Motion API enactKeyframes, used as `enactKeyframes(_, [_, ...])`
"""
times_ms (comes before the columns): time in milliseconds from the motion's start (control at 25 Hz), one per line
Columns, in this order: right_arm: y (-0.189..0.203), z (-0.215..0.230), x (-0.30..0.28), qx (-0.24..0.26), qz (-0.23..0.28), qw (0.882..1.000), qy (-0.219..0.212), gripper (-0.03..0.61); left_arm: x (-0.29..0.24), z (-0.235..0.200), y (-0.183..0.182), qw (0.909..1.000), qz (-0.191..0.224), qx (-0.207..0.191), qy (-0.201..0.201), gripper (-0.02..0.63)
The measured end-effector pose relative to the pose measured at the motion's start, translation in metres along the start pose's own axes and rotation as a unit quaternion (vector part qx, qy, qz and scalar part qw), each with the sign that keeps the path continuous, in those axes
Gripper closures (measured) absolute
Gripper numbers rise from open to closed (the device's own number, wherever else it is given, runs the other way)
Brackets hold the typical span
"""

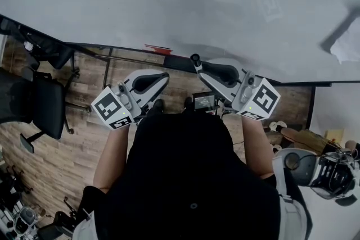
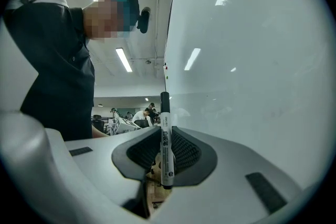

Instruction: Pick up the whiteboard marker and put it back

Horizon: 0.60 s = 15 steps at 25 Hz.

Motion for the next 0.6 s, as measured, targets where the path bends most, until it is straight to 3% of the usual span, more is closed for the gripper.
enactKeyframes(600, [0.0098,0.0056,-0.0037,0.055,-0.063,0.996,0.029,0.505,-0.0004,-0.0047,0.0044,1.0,-0.003,0.004,-0.005,0.601])
Point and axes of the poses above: the fingertips, and each gripper's own axes: x backward along the fingers, z to its right, y out of its underside, the point moved 6 cm from there along x, backward along the fingers, and after that the axes turned 1 degree about y, right-handed, at the moved point
